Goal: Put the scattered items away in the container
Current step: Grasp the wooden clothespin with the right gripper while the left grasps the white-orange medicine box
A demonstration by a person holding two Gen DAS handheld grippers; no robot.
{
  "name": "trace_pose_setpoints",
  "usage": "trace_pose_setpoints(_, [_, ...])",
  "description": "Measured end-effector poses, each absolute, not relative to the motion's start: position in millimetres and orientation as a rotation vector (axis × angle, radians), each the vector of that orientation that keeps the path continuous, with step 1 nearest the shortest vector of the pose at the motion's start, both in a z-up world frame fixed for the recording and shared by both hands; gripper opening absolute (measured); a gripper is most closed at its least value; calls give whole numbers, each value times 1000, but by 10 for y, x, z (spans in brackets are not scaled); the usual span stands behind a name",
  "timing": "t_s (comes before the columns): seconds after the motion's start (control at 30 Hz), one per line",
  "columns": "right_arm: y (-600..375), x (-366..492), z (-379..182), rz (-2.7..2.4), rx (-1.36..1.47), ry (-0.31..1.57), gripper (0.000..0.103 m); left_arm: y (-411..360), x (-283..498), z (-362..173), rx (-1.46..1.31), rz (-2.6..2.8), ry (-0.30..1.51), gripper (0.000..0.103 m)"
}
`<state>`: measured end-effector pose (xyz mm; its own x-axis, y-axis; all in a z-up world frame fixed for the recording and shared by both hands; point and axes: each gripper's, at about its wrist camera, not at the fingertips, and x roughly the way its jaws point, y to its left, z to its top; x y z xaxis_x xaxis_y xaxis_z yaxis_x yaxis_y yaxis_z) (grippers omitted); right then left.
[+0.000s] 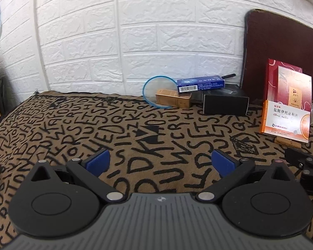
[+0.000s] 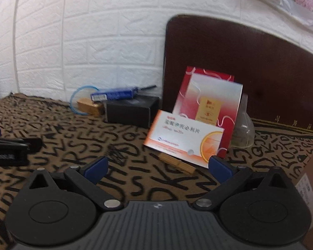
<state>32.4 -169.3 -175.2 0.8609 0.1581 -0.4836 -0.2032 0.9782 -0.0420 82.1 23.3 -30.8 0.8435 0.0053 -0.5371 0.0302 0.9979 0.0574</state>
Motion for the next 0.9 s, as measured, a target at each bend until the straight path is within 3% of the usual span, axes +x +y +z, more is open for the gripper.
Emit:
trace_pose_setpoints(0.23, [-1943, 760, -2077, 250, -56, 595, 95, 147, 1122, -392, 58, -38, 577, 103])
trace_pose_setpoints(0.33, [-1967, 893, -2090, 324, -30, 605, 84, 125, 1194, -413, 45, -46, 577, 103])
trace_pose_setpoints(0.37, [-1957, 920, -2085, 381, -20, 618, 66, 117, 1216, -422, 43, -48, 578, 103])
trace_pose_setpoints(0.43, [-1874, 883, -2058, 434, -65, 625, 44, 95, 1259, -442, 37, -54, 584, 103])
trace_pose_setpoints(0.57, [-1828, 902, -2048, 437, -140, 613, 42, 13, 1327, -458, 43, -89, 579, 103])
trace_pose_setpoints(0.6, [-1826, 927, -2051, 441, -144, 612, 44, -11, 1340, -456, 50, -101, 575, 103])
trace_pose_setpoints(0.67, [-1816, 967, -2048, 460, -141, 611, 61, -36, 1362, -443, 58, -114, 570, 103])
trace_pose_setpoints(0.73, [-1758, 971, -2061, 473, -172, 594, 62, -46, 1366, -422, 63, -128, 551, 103])
trace_pose_setpoints(0.8, [-1727, 986, -2075, 493, -174, 599, 52, -55, 1369, -393, 78, -152, 524, 103])
trace_pose_setpoints(0.87, [-1738, 978, -2051, 493, -166, 606, 21, -99, 1404, -350, 110, -210, 489, 103])
trace_pose_setpoints(0.9, [-1737, 958, -2037, 491, -169, 613, 16, -138, 1428, -322, 138, -250, 463, 103])
